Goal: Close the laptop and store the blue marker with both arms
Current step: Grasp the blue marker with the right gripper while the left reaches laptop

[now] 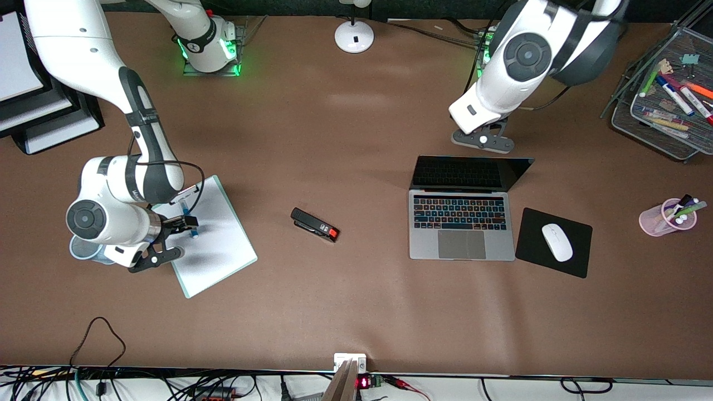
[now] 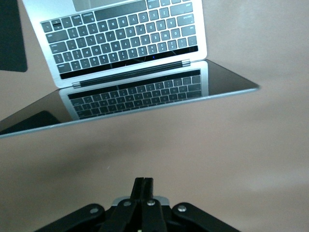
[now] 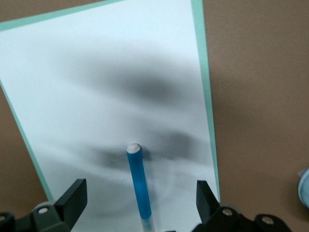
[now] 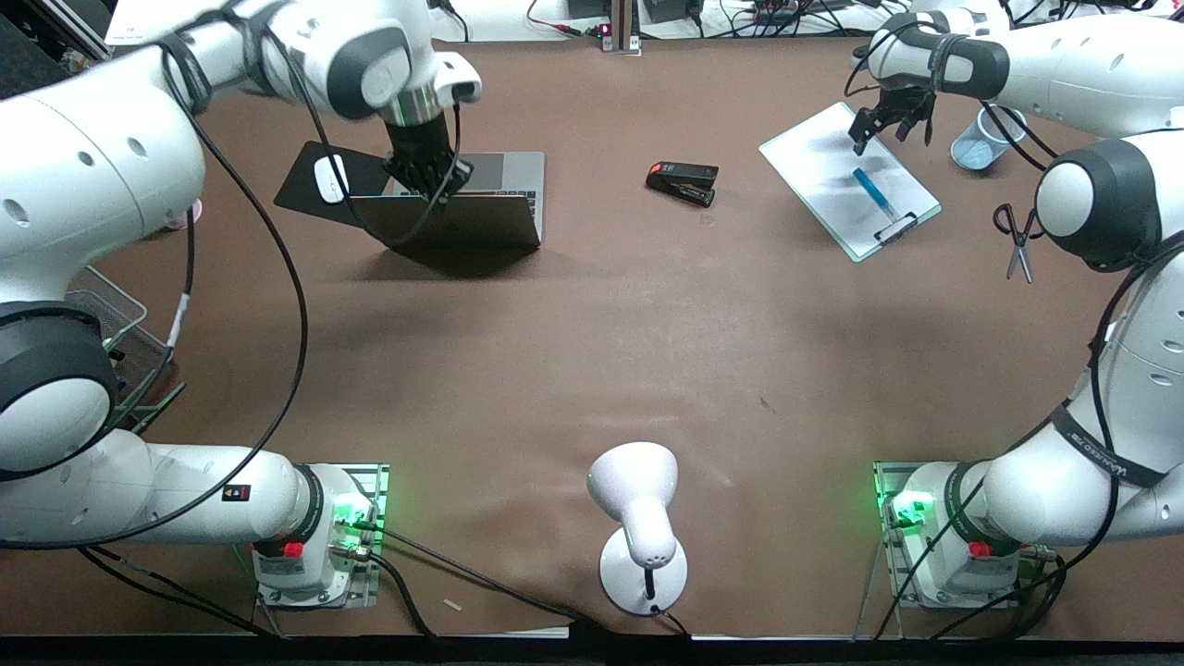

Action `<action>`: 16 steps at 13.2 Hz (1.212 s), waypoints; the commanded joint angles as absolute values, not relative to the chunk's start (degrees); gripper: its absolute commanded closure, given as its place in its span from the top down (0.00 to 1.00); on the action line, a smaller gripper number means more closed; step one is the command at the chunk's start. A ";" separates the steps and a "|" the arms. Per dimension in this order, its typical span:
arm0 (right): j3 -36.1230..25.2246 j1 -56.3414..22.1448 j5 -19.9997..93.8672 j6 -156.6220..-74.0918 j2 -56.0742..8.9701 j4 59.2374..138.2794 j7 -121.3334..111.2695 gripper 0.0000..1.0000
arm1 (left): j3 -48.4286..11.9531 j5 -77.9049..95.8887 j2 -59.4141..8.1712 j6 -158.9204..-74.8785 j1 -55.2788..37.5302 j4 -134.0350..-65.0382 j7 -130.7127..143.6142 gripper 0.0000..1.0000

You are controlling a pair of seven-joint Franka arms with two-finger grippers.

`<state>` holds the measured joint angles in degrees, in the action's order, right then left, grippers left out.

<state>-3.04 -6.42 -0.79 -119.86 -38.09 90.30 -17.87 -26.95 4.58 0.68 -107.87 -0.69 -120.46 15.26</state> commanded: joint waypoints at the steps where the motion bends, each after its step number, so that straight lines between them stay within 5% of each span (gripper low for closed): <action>1: -2.81 -6.24 -1.49 -122.77 -39.90 90.09 -24.67 1.00 | -27.16 5.19 3.34 -113.54 0.61 -126.11 14.85 0.01; 7: -2.81 -6.50 -1.49 -123.14 -41.13 90.53 -26.55 0.89 | -26.89 3.96 -1.66 -125.32 4.57 -126.91 13.97 0.01; 16: -2.81 -6.59 -1.49 -123.22 -42.01 91.23 -26.98 0.66 | -26.72 -3.25 -10.88 -131.48 7.29 -120.51 13.89 0.01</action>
